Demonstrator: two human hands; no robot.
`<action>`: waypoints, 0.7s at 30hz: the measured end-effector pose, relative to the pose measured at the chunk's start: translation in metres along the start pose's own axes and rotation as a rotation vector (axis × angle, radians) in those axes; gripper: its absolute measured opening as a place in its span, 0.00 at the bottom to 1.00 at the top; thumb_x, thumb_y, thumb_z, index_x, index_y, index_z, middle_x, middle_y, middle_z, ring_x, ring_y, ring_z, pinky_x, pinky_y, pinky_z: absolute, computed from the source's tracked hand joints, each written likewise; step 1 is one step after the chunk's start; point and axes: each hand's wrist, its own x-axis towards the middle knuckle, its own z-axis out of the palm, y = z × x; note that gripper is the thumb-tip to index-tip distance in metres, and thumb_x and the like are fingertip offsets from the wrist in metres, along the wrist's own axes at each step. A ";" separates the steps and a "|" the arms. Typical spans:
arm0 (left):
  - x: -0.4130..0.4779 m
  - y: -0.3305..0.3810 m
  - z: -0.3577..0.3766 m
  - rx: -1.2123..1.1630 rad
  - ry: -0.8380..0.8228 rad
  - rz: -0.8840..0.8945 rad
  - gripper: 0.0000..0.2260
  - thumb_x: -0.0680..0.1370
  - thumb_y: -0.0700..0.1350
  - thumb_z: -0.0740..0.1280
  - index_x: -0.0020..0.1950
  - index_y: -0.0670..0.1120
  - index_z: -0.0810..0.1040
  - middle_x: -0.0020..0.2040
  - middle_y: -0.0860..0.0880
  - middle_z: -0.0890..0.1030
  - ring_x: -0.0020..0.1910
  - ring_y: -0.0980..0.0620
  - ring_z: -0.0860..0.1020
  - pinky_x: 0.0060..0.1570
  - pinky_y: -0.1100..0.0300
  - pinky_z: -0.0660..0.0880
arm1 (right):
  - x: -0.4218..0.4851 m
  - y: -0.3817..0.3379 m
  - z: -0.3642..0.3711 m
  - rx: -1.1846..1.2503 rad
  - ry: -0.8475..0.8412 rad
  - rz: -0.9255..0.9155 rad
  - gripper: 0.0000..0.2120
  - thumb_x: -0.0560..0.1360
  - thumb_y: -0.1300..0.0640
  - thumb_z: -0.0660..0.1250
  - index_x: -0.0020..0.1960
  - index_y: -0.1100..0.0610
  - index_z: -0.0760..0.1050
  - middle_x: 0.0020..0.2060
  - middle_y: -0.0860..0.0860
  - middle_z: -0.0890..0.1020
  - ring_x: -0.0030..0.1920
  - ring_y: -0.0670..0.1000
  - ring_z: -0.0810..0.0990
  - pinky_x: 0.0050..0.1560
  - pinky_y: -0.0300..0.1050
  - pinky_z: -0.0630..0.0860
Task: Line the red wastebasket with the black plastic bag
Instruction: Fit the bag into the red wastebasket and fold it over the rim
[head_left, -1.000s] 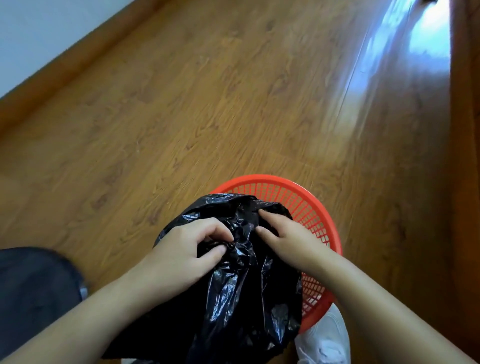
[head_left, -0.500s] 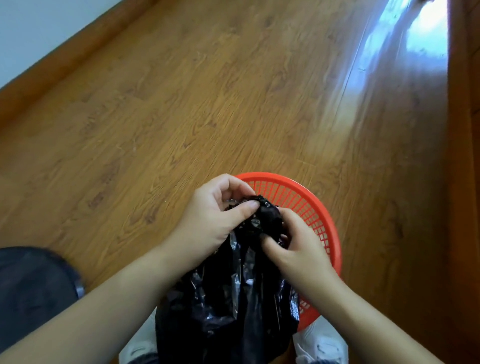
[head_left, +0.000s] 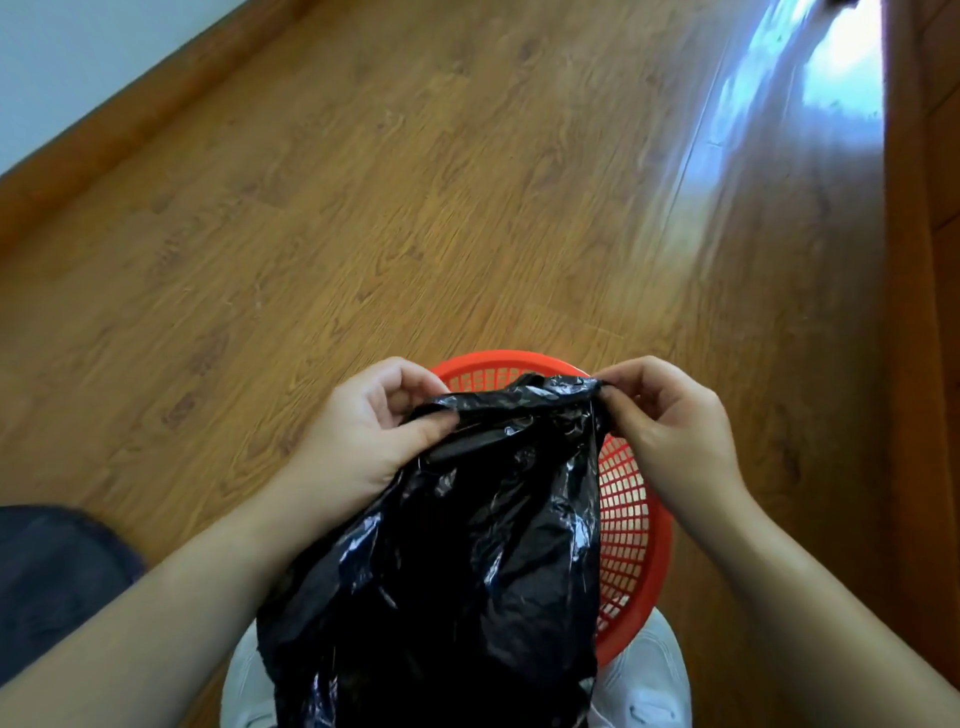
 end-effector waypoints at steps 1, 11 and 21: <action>0.003 -0.001 -0.002 0.012 0.009 0.010 0.11 0.71 0.29 0.65 0.40 0.45 0.73 0.34 0.50 0.79 0.33 0.58 0.77 0.36 0.68 0.75 | 0.003 0.002 0.001 0.030 0.007 0.030 0.09 0.73 0.64 0.67 0.39 0.52 0.78 0.35 0.49 0.82 0.38 0.50 0.81 0.41 0.47 0.79; 0.035 -0.008 -0.004 0.341 0.089 0.019 0.20 0.75 0.31 0.60 0.36 0.55 0.81 0.36 0.53 0.83 0.37 0.49 0.80 0.40 0.57 0.77 | 0.008 -0.013 0.001 0.118 -0.011 0.065 0.08 0.74 0.60 0.60 0.40 0.54 0.77 0.48 0.51 0.78 0.49 0.45 0.76 0.50 0.42 0.72; 0.059 -0.001 -0.004 0.504 -0.104 0.023 0.20 0.74 0.33 0.66 0.63 0.48 0.73 0.61 0.55 0.74 0.59 0.58 0.72 0.59 0.72 0.65 | 0.023 0.001 0.010 -0.202 -0.066 -0.012 0.14 0.71 0.64 0.65 0.51 0.49 0.69 0.50 0.46 0.74 0.49 0.45 0.75 0.47 0.37 0.73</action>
